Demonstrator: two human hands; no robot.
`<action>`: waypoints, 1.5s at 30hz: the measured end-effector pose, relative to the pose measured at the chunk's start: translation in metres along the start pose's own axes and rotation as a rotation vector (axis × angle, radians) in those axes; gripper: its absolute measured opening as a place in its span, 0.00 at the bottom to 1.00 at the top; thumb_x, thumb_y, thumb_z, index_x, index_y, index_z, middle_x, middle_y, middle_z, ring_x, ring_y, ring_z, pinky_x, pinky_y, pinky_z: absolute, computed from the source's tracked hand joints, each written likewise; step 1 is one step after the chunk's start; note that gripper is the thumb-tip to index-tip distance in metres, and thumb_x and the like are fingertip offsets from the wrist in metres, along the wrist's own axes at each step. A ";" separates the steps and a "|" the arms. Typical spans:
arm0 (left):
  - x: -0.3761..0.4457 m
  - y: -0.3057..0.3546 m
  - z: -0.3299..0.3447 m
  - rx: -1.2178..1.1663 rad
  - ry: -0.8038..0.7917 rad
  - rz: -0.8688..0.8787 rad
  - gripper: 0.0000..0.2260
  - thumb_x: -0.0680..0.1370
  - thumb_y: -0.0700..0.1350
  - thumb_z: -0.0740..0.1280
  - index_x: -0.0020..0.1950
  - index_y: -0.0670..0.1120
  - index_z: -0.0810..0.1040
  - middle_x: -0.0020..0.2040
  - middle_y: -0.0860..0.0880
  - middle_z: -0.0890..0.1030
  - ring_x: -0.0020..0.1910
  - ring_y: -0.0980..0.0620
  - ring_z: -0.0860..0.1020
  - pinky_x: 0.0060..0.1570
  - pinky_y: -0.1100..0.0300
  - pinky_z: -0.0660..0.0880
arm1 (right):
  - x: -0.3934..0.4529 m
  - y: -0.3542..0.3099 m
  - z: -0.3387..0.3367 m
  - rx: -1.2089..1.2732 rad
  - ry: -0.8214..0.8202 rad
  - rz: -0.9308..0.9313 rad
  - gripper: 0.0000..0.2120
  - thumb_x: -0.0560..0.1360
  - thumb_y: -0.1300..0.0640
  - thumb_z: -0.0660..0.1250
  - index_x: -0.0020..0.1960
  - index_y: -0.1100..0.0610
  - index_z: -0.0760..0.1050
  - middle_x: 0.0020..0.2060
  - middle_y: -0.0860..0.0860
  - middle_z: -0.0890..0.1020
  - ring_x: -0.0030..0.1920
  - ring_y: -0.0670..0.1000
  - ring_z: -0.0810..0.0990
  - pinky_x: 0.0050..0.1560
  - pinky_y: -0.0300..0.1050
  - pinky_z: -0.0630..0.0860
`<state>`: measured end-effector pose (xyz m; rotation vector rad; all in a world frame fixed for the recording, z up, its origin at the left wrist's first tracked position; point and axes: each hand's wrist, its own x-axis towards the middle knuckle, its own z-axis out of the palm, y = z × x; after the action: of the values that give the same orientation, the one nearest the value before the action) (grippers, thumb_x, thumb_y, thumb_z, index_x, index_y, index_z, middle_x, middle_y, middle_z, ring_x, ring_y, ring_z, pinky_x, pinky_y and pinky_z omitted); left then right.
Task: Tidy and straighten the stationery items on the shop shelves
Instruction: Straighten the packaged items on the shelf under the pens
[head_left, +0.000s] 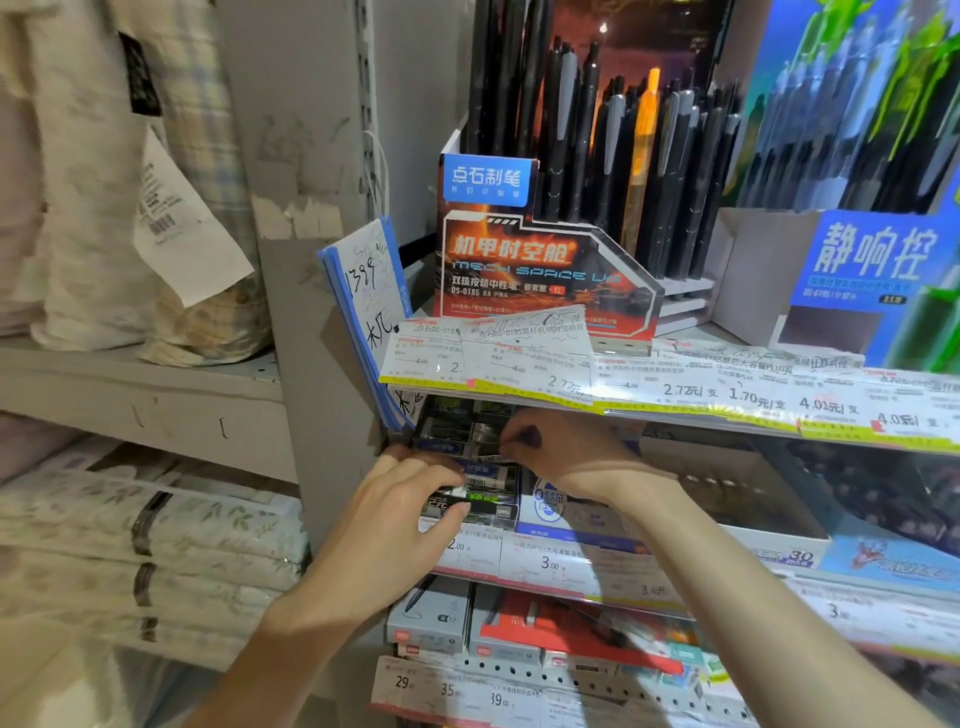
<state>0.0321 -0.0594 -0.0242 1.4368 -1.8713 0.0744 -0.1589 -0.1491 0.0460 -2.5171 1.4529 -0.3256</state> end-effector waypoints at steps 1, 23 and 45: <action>0.000 0.000 0.000 -0.001 0.002 0.003 0.10 0.77 0.51 0.70 0.57 0.52 0.81 0.51 0.58 0.80 0.53 0.56 0.70 0.52 0.65 0.65 | 0.000 0.000 0.000 -0.001 -0.004 -0.001 0.12 0.82 0.47 0.59 0.60 0.47 0.77 0.56 0.46 0.81 0.53 0.49 0.79 0.51 0.43 0.74; 0.000 0.003 0.003 0.024 0.052 -0.014 0.09 0.75 0.52 0.71 0.53 0.51 0.83 0.47 0.59 0.78 0.50 0.55 0.70 0.49 0.62 0.66 | -0.048 0.060 -0.030 0.154 -0.006 0.033 0.04 0.78 0.52 0.68 0.50 0.46 0.81 0.38 0.36 0.80 0.42 0.38 0.78 0.40 0.28 0.69; -0.001 0.005 0.002 0.028 0.022 -0.011 0.09 0.75 0.52 0.71 0.54 0.52 0.82 0.48 0.61 0.76 0.52 0.56 0.70 0.51 0.63 0.66 | -0.063 0.077 -0.038 0.072 -0.113 -0.024 0.09 0.76 0.55 0.72 0.54 0.46 0.84 0.42 0.37 0.83 0.39 0.29 0.79 0.39 0.24 0.70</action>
<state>0.0273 -0.0576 -0.0241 1.4595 -1.8514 0.1112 -0.2638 -0.1348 0.0543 -2.4547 1.3459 -0.2317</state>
